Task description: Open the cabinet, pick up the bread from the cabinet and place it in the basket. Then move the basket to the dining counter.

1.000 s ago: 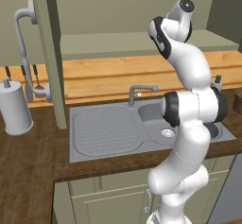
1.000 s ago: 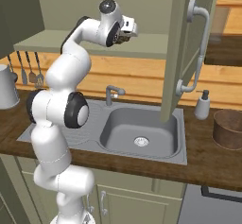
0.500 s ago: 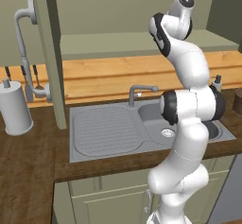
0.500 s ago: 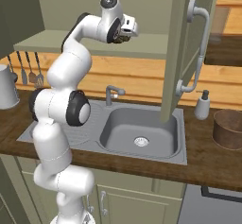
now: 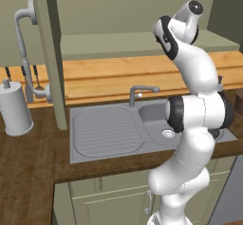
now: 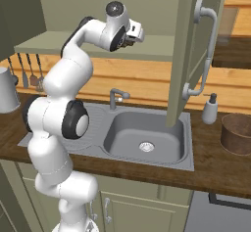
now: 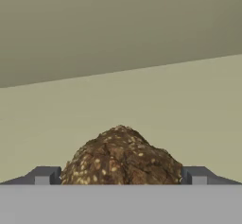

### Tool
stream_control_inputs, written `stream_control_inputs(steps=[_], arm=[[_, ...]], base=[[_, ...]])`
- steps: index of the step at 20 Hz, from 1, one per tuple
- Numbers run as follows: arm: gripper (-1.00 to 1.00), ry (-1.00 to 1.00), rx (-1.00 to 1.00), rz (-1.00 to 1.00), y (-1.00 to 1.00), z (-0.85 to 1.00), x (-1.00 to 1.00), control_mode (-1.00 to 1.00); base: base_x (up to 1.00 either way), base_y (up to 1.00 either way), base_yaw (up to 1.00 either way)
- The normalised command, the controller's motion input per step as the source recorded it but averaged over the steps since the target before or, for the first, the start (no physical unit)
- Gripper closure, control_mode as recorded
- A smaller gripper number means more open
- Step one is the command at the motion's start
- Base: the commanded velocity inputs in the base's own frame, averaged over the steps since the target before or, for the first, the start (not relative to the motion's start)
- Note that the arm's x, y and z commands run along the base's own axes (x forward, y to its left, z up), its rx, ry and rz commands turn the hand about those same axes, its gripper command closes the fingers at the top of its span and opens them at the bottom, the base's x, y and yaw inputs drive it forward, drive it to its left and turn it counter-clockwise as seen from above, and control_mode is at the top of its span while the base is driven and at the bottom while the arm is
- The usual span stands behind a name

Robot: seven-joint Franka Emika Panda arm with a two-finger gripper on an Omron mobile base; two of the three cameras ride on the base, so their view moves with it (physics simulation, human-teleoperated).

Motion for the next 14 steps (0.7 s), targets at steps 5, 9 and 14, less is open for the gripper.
stream_control_inputs(steps=[5, 9, 14], arm=[[1.0, -0.12, 0.07, 0.0, -0.01, 0.06, -0.39, -1.0], [1.0, 0.0, 0.03, 0.0, -0.08, 0.61, -0.94, -1.0], [1.0, 0.0, 0.03, 0.0, -0.13, 0.3, -1.0, -1.0]], base=[[0.0, 0.0, 0.0], [0.0, 0.0, 0.0], [0.0, 0.0, 0.0]])
